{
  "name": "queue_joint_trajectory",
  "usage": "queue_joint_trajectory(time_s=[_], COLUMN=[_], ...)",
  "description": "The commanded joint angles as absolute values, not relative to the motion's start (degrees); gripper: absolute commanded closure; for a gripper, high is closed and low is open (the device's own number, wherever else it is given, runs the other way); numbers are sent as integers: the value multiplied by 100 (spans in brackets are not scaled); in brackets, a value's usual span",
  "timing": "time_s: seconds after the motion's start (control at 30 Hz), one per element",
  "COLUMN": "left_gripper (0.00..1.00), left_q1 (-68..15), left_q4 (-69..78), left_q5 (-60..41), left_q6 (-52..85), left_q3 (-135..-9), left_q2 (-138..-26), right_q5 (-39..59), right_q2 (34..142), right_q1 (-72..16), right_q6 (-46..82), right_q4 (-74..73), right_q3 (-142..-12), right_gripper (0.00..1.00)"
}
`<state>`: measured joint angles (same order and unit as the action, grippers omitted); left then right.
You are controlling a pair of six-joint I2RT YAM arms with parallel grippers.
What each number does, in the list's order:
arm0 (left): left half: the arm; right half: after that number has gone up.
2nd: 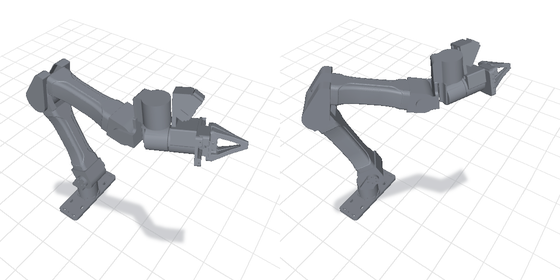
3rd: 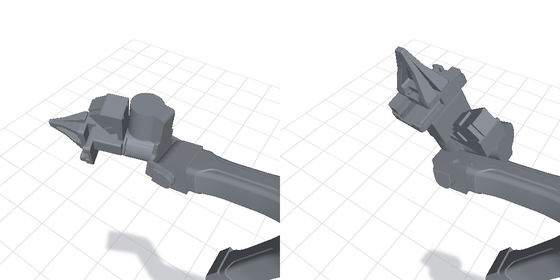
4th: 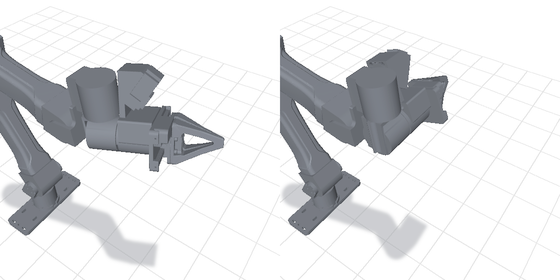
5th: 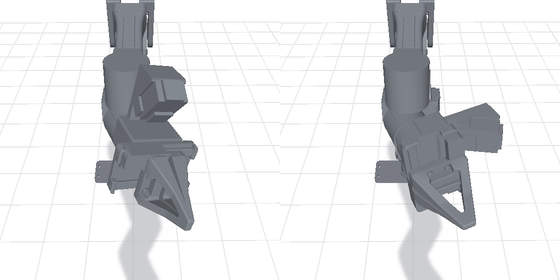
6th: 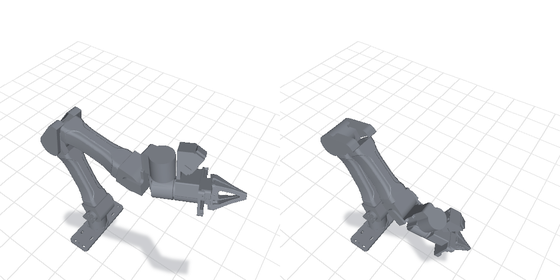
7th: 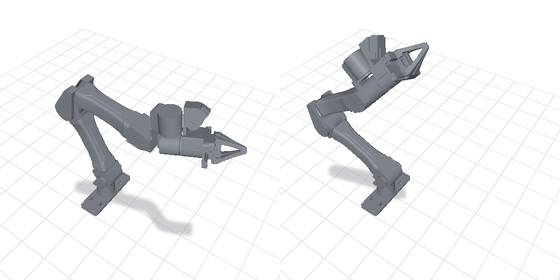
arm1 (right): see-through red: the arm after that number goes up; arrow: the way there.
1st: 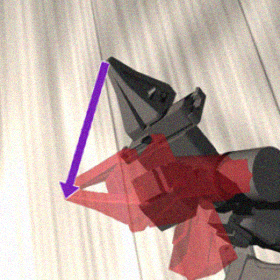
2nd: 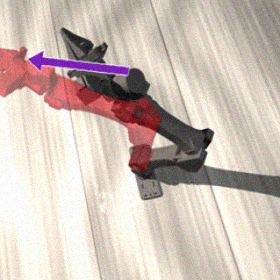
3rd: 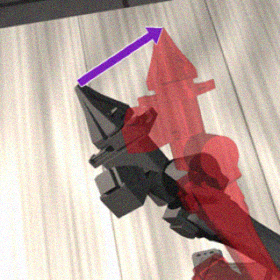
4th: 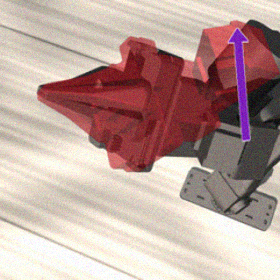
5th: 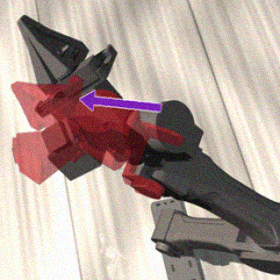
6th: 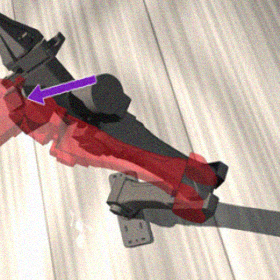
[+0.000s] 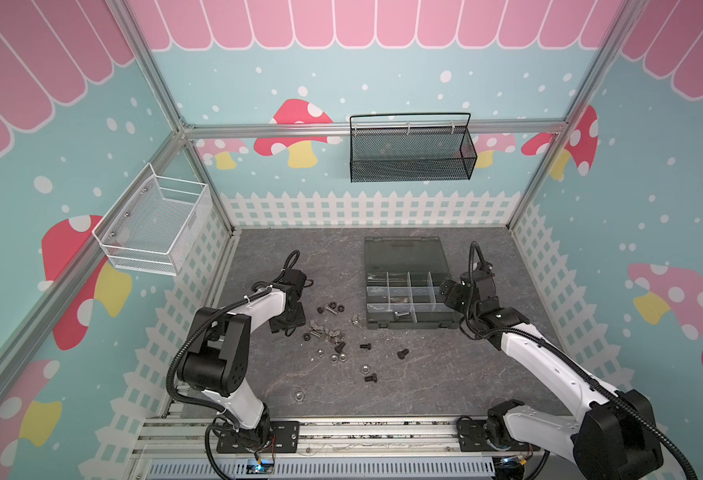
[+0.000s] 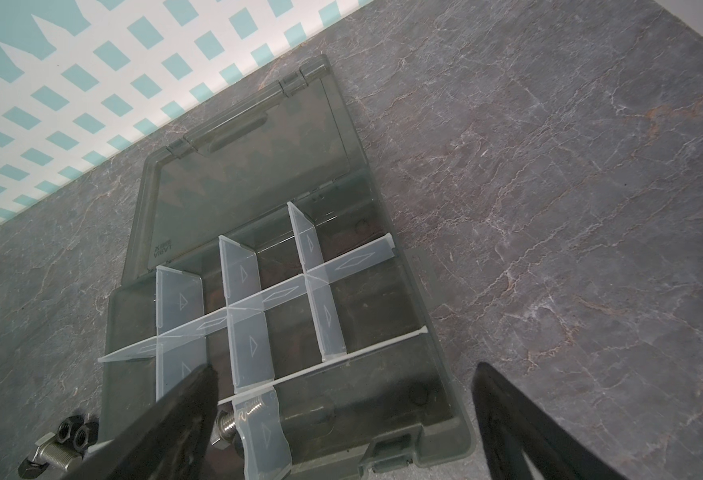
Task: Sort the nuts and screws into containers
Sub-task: 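Return the left gripper to the pile and grasp another steel bolt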
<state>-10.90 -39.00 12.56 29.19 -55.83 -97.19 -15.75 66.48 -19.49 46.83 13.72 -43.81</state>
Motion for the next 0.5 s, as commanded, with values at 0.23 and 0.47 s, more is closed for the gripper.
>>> queue_joint_trajectory(time_s=[0.23,0.47], left_gripper=[56,78], left_q1=[-1002,-993], left_q4=[-3642,-3575], left_q5=[929,792], left_q6=[3038,3094], left_q3=[-5621,-5555], left_q2=[-10046,-10002], right_q5=[-1680,-1680], right_q2=[6710,6694], right_q1=[-1933,-1934], right_q6=[4741,4763], right_q4=[1437,1439], right_q3=[-4514,-4500], right_gripper=[3,3])
